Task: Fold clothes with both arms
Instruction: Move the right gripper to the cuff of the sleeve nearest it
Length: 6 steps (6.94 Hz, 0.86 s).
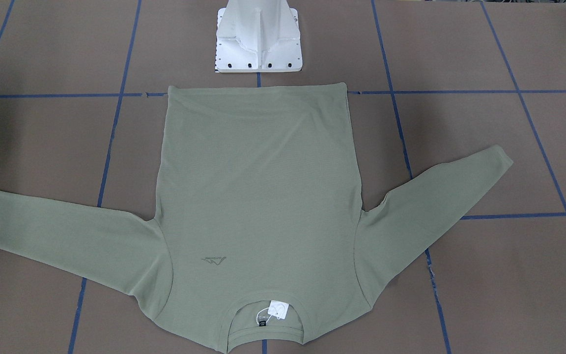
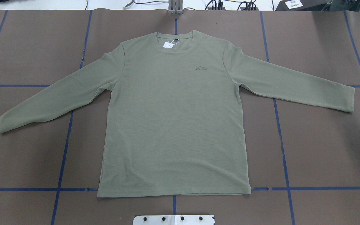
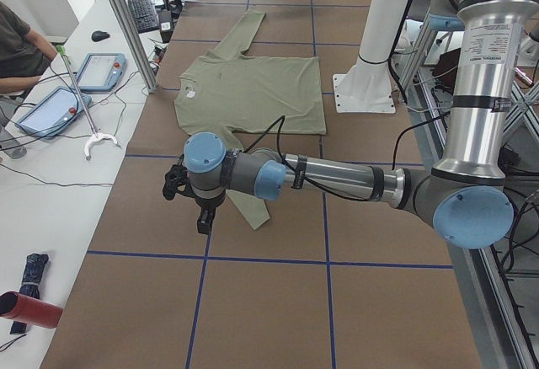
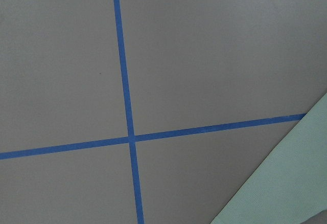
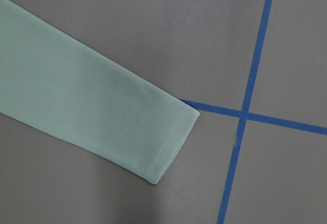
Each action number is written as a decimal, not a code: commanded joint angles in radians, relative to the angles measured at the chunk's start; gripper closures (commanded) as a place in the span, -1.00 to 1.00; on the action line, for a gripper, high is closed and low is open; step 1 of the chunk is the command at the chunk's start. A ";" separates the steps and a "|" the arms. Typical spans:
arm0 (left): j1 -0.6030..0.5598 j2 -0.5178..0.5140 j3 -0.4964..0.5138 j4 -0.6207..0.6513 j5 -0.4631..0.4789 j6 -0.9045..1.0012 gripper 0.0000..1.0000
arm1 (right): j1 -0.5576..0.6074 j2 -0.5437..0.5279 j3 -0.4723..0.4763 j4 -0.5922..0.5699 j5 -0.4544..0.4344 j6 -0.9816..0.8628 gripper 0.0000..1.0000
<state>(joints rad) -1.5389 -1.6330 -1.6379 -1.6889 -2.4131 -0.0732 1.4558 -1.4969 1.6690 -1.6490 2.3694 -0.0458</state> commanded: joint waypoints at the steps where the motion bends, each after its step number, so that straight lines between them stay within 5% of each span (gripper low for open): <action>1: 0.005 0.016 -0.035 -0.005 0.123 0.012 -1.00 | 0.000 -0.029 -0.012 0.012 -0.001 -0.019 -1.00; 4: 0.009 0.042 -0.046 -0.003 0.111 0.003 -1.00 | -0.006 -0.036 -0.008 0.044 0.007 -0.016 -1.00; 6: 0.010 0.045 -0.045 -0.012 0.111 0.013 -1.00 | -0.037 -0.029 -0.113 0.204 0.011 0.070 -1.00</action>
<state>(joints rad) -1.5298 -1.5915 -1.6798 -1.6990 -2.3011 -0.0632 1.4397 -1.5309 1.6171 -1.5501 2.3790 -0.0288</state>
